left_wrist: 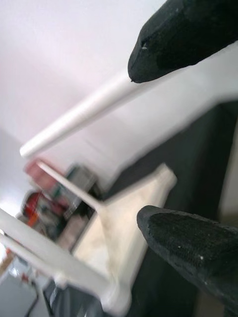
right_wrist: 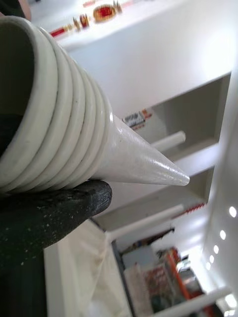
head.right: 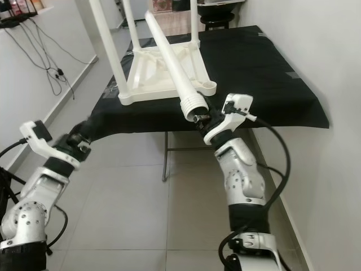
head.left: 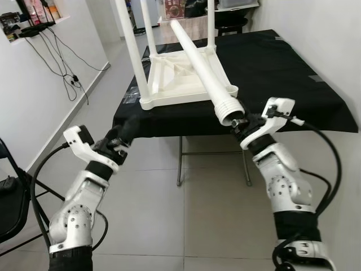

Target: Building children table

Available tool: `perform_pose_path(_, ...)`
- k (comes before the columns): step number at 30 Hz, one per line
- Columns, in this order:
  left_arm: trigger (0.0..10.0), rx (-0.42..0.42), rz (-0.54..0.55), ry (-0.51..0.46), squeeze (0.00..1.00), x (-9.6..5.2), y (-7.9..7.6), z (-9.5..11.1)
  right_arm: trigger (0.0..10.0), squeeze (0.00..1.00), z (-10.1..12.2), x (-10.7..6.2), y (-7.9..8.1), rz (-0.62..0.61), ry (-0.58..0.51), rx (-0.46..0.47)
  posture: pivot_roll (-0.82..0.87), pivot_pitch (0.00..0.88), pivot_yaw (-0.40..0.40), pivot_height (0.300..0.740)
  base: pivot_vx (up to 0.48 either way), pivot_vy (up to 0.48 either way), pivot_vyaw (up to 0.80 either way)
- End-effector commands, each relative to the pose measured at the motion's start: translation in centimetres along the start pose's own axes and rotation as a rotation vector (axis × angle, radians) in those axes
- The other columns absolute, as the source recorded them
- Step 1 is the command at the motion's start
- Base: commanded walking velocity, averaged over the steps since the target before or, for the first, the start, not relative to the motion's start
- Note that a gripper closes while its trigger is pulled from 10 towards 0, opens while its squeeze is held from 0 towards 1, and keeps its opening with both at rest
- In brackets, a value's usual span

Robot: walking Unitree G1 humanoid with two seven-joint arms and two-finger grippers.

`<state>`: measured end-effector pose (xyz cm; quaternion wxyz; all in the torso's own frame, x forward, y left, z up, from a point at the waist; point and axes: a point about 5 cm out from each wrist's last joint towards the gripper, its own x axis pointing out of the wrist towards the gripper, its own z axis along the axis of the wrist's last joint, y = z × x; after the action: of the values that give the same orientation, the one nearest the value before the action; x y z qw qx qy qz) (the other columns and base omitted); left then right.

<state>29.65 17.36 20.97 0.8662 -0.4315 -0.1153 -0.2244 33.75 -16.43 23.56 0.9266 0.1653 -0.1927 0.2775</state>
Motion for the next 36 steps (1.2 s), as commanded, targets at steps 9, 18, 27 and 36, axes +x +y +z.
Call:
perform_pose_path(9,10.0,-0.333,-0.324,-0.063,1.0,0.0,-4.2,2.5,10.0,0.0,3.4,-0.6,1.1,0.279,-0.084,-0.055,-0.14,0.02,0.101,0.74,0.0,0.0,0.0)
perform_pose_path(18,10.0,-0.385,-0.359,-0.006,0.0,-0.3,-4.7,2.4,10.0,0.0,3.0,-1.7,4.2,0.564,0.002,-0.078,-0.14,0.019,0.104,0.74,0.0,0.0,0.0)
perform_pose_path(27,10.0,-0.428,-0.334,-0.002,0.0,-0.4,-4.4,3.0,10.0,0.0,1.8,-2.8,6.5,0.795,0.108,-0.089,-0.14,0.019,0.098,0.74,0.0,0.0,0.0)
perform_pose_path(36,10.0,-0.436,-0.33,0.01,0.0,-0.4,-4.6,2.9,10.0,0.0,-0.2,-2.5,6.7,0.781,0.201,-0.174,-0.14,0.017,0.098,0.74,0.0,0.0,0.0)
